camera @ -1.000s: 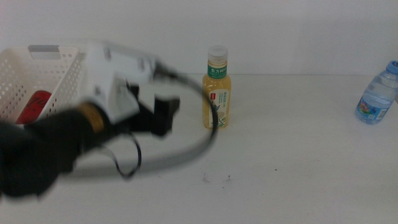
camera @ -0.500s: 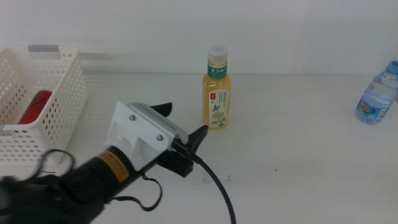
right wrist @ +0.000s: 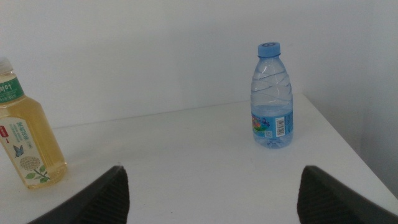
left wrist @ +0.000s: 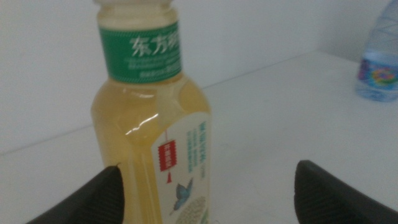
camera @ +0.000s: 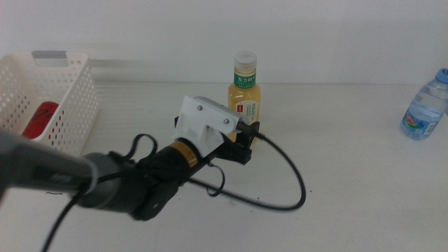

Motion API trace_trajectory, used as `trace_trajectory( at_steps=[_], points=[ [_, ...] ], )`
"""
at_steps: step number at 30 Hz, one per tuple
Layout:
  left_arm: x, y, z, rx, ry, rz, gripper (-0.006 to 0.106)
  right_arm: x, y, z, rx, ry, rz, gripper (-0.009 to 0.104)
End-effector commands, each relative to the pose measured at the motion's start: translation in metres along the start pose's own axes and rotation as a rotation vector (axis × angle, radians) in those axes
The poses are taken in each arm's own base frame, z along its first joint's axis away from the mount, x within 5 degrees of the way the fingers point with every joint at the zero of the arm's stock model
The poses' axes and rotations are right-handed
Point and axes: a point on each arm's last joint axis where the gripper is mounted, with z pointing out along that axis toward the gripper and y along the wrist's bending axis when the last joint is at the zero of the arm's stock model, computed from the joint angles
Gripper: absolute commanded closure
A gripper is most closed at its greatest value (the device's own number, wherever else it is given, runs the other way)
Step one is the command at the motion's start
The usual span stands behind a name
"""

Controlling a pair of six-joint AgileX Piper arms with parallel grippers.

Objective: Use arms to grab the bottles and put them into the dustbin to the left of the table.

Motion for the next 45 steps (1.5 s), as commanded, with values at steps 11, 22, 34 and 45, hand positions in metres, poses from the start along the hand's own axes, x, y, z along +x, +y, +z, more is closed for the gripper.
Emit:
trace_trajectory(
  at_steps=[11, 22, 34, 45],
  points=[
    [0.010, 0.011, 0.064, -0.060, 0.069, -0.068, 0.007, 0.000, 0.000, 0.000, 0.006, -0.011, -0.012, 0.004],
    [0.010, 0.031, 0.097, -0.100, 0.076, -0.094, 0.007, 0.000, 0.000, 0.000, 0.006, -0.011, -0.012, 0.004],
    [0.012, 0.037, 0.110, -0.103, 0.043, -0.036, 0.012, 0.000, 0.000, 0.000, 0.006, -0.011, -0.012, 0.004],
    [-0.009, 0.032, 0.086, -0.088, 0.069, -0.046, 0.089, 0.000, 0.000, 0.000, 0.006, -0.013, -0.013, 0.004]
  ],
)
